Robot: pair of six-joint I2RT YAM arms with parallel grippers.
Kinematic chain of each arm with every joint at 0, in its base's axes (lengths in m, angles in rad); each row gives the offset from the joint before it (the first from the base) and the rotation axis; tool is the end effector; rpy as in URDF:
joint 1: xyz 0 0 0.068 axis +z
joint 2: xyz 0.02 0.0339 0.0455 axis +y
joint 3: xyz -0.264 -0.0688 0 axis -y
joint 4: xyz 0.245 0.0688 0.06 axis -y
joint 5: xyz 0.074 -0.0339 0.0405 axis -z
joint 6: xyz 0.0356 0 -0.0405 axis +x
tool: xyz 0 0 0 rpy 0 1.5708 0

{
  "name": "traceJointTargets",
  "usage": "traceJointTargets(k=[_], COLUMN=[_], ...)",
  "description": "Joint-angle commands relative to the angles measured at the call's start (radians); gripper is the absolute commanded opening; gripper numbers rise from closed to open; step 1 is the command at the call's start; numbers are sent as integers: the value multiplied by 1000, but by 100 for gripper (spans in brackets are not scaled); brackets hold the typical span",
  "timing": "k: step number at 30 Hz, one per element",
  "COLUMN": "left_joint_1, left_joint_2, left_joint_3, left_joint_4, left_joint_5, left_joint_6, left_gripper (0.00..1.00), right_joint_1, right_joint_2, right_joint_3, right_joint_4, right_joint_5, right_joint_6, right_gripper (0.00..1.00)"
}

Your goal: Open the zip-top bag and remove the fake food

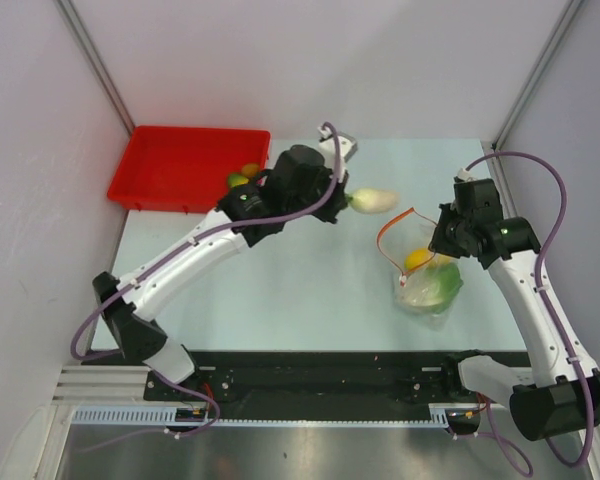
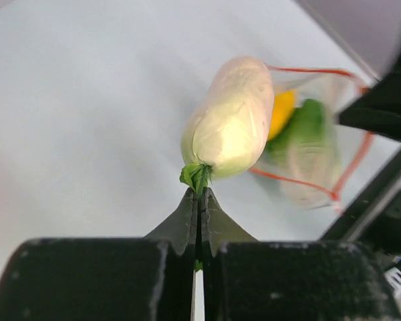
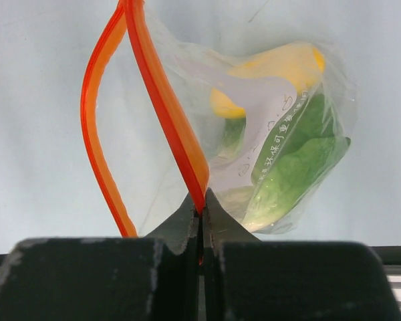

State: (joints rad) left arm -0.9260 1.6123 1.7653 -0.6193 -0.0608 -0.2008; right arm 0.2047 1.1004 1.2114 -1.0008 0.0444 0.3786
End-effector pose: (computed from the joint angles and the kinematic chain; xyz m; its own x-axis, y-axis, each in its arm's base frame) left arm 0.2192 -0.2878 0.4247 -0.4174 0.2238 -0.8807 0.6959 0.7020 -0.1514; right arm 0.2022 0.0404 0.3505 -0.7718 0.2169 -0.5977 0.1179 0.9725 0.2007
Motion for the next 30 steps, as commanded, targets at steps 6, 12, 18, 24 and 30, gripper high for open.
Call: traceJointTargets(k=[6, 12, 18, 24, 30], left_joint_1=[332, 631, 845, 923, 978], left_joint_2=[-132, -55, 124, 346, 521], left_joint_3=[-216, -230, -219, -109, 25], left_joint_4=[119, 210, 274, 285, 261], left_joint_5=[-94, -11, 117, 174, 200], left_joint_6=[-35, -181, -299, -295, -298], left_gripper=[0, 0, 0, 0, 0], right_joint_1=[-22, -36, -56, -56, -56], right_joint_2=[-2, 25, 58, 65, 67], right_joint_3=[7, 7, 8, 10, 10], right_joint_4=[25, 30, 51, 67, 63], right_joint_5=[-29, -104, -176, -158, -95], right_joint_6=[-21, 3, 69, 100, 126], right_gripper=[0, 0, 0, 0, 0])
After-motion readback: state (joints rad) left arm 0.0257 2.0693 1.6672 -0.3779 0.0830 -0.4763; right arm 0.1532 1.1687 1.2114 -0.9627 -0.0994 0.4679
